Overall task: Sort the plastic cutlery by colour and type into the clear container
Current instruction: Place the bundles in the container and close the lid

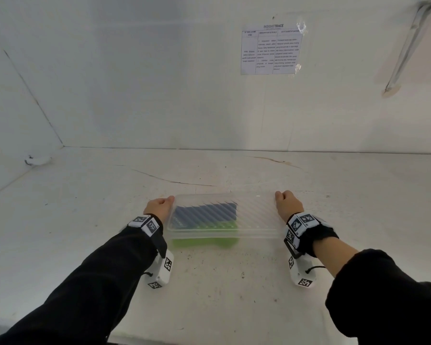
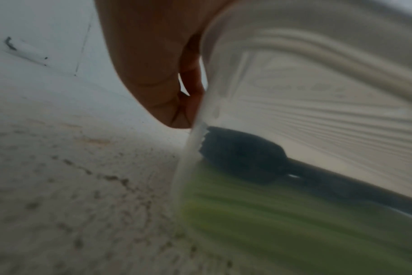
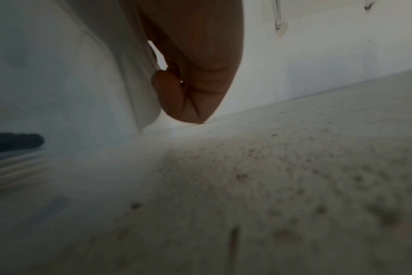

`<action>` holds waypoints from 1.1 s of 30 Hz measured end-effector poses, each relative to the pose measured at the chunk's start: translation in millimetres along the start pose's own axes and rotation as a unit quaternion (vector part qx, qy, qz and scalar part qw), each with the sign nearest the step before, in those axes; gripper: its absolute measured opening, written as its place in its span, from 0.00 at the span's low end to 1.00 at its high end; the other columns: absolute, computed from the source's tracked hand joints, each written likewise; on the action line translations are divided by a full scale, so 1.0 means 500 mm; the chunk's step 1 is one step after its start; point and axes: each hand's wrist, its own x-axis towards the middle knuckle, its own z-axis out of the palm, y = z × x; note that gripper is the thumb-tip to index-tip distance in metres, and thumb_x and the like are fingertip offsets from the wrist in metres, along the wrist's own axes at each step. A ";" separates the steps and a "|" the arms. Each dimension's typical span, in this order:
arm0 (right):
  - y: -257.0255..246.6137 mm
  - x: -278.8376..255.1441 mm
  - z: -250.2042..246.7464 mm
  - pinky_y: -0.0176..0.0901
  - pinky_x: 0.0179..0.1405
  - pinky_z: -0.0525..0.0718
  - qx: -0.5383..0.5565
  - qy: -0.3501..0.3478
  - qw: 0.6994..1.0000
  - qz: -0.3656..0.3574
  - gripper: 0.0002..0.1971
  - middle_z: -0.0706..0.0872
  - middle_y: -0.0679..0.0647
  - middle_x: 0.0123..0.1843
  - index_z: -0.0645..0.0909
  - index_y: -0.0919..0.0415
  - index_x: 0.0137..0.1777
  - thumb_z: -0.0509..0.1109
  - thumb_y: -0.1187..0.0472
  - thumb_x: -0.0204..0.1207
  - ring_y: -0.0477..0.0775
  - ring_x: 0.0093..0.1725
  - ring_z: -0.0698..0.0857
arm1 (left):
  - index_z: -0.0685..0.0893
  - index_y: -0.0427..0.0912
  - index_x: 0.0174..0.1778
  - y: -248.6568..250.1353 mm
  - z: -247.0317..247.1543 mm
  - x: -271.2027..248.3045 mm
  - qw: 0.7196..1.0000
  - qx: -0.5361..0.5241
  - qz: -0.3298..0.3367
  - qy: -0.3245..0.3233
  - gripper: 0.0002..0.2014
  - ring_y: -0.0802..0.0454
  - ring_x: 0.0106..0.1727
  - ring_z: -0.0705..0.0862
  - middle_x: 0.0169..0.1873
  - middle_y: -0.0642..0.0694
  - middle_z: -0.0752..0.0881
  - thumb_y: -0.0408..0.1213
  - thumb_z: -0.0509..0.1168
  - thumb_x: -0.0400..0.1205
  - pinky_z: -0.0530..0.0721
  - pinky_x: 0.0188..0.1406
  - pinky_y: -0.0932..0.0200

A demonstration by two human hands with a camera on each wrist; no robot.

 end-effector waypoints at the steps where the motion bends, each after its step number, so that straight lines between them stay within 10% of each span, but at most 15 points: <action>1: -0.002 -0.004 -0.003 0.44 0.46 0.67 -0.009 -0.003 1.000 0.003 0.14 0.75 0.65 0.48 0.68 0.67 0.50 0.50 0.56 0.87 0.58 0.47 0.72 | 0.76 0.39 0.41 -0.001 0.001 -0.001 1.000 0.014 0.000 -0.004 0.14 0.46 0.48 0.74 0.44 0.41 0.77 0.44 0.55 0.86 0.68 0.50 0.59; 11: 0.007 -0.058 0.005 0.50 0.53 0.73 -0.023 -0.009 0.999 0.029 0.24 0.74 0.70 0.68 0.67 0.71 0.70 0.48 0.51 0.86 0.68 0.63 0.77 | 0.71 0.25 0.71 -0.028 0.007 -0.069 0.988 0.142 -0.056 0.018 0.30 0.33 0.70 0.74 0.69 0.26 0.74 0.49 0.43 0.88 0.70 0.69 0.48; 33: 0.005 -0.090 0.010 0.52 0.60 0.74 -0.038 0.029 0.999 0.014 0.21 0.72 0.68 0.71 0.66 0.70 0.72 0.45 0.57 0.87 0.67 0.66 0.75 | 0.73 0.27 0.66 -0.039 0.022 -0.074 0.987 0.143 0.020 0.074 0.24 0.32 0.63 0.77 0.63 0.27 0.78 0.46 0.48 0.88 0.74 0.59 0.47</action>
